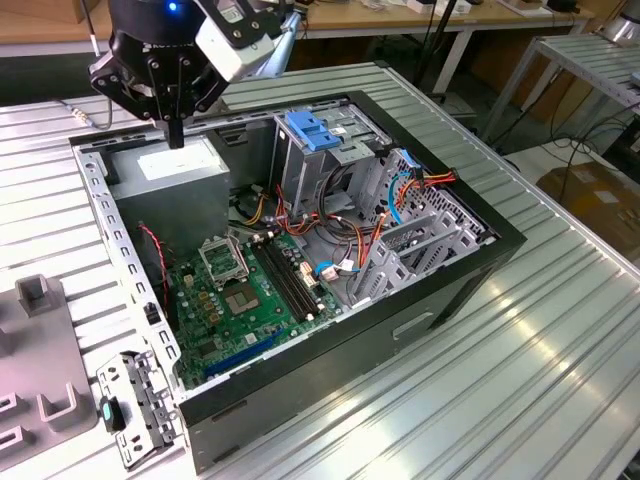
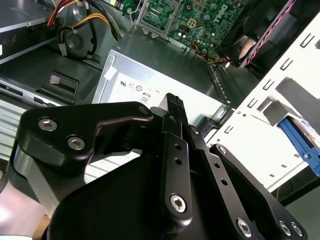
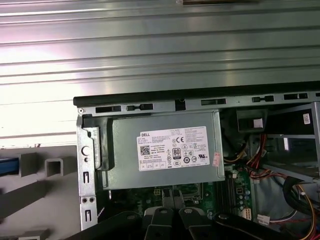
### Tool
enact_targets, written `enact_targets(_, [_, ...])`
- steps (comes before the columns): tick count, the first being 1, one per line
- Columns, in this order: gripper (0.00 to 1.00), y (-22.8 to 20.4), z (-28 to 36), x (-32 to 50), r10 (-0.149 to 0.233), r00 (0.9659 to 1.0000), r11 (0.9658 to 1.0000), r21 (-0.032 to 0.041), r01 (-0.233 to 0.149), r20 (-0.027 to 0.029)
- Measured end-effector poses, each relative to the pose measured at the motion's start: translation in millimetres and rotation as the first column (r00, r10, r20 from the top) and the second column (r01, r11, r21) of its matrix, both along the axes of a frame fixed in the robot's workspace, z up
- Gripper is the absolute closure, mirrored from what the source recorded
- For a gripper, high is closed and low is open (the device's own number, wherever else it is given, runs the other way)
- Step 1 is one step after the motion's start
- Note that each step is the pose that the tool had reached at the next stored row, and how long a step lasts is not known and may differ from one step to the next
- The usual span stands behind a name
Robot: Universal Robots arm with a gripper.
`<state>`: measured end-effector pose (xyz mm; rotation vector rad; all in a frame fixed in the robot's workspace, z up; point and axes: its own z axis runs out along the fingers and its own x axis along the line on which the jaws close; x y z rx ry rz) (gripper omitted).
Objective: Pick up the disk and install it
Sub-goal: 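Reach for the disk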
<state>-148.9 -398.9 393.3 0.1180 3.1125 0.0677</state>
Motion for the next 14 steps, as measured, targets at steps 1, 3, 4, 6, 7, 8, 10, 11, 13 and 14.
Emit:
enact_targets(1, [0.89,0.0,0.0,-0.5,0.000,1.0000,1.0000,0.0000,0.000,0.0000])
enact_targets(3, [0.89,0.0,0.0,-2.4,0.000,1.0000,1.0000,0.0000,0.000,0.0000])
enact_targets(4, [0.89,0.0,-0.1,-3.5,0.000,1.0000,1.0000,0.0000,0.000,0.0000])
enact_targets(6, [0.89,0.0,0.0,-4.7,0.000,1.0000,1.0000,-0.0001,0.000,-0.0001])
enact_targets(7, [0.89,0.0,0.0,-5.1,0.000,1.0000,1.0000,-0.0001,0.000,-0.0001])
enact_targets(8, [0.89,0.0,0.0,-5.5,0.000,1.0000,1.0000,0.0000,0.000,-0.0002])
enact_targets(10, [0.89,0.0,-0.1,-6.8,0.000,1.0000,1.0000,0.0000,0.000,-0.0001])
enact_targets(11, [0.89,0.0,0.0,-7.6,0.000,1.0000,1.0000,0.0000,0.000,-0.0002])
enact_targets(13, [0.89,0.0,-0.1,-9.2,0.000,1.0000,1.0000,0.0000,0.000,-0.0001])
enact_targets(14, [0.89,0.0,-0.1,-10.0,0.000,1.0000,1.0000,-0.0001,0.000,-0.0003])
